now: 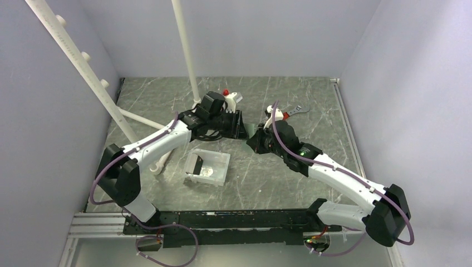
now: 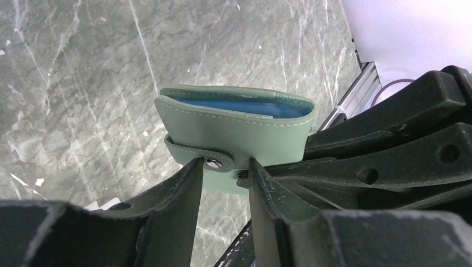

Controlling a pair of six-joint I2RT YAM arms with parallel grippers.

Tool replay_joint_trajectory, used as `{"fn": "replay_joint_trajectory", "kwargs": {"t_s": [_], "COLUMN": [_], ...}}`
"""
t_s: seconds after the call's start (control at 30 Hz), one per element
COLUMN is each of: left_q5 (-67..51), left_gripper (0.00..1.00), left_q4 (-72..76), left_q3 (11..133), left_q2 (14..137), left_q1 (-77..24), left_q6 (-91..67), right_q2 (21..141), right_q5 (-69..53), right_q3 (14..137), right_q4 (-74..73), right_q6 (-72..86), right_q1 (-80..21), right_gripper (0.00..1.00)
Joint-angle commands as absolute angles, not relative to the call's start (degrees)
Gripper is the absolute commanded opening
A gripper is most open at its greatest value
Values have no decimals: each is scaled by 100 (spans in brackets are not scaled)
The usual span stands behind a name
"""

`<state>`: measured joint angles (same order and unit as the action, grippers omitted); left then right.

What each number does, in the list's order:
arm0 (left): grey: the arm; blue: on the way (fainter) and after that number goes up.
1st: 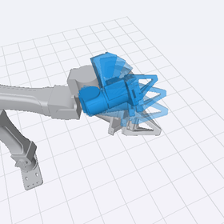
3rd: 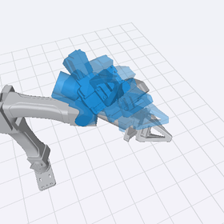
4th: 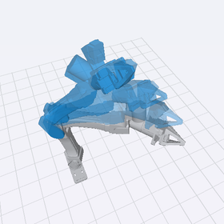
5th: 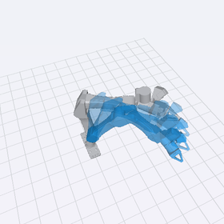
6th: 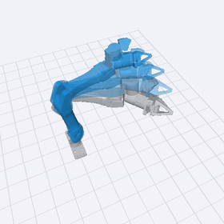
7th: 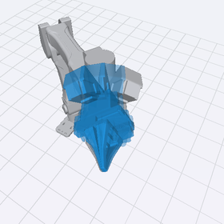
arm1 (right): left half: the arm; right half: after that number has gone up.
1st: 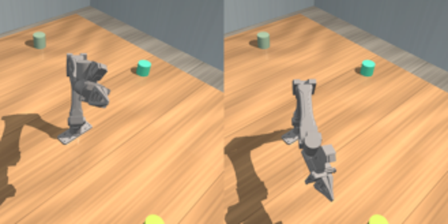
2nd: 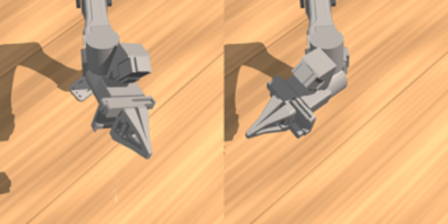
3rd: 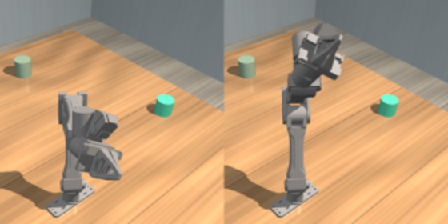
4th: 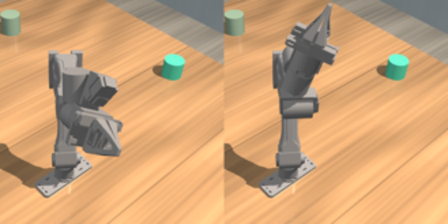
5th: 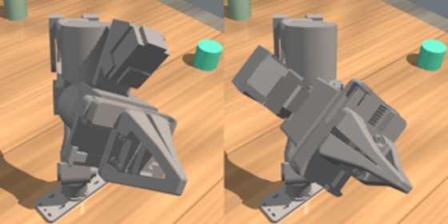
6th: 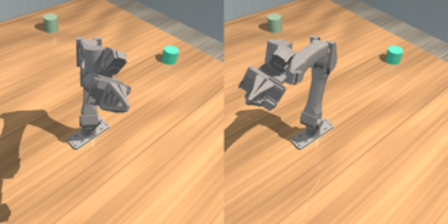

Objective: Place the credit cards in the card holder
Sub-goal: Open the card holder at the center of the board.

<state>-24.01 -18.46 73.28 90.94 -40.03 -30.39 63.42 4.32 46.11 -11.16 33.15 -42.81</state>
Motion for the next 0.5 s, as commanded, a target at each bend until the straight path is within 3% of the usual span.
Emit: {"fn": "replay_joint_trajectory", "kwargs": {"t_s": [0.0,0.47], "left_q5": [-2403,-2669], "left_gripper": [42,37], "left_q4": [-1921,-1902], "left_q3": [7506,7471], "left_q2": [9280,9320], "left_q1": [-4070,-4104], "left_q6": [-3059,-2798], "right_q2": [6137,5355], "right_q5": [176,223], "right_q3": [4628,3934], "right_q4": [-31,860], "right_q6": [3404,3831], "right_q1": [-4385,-4421], "right_gripper": [0,0]}}
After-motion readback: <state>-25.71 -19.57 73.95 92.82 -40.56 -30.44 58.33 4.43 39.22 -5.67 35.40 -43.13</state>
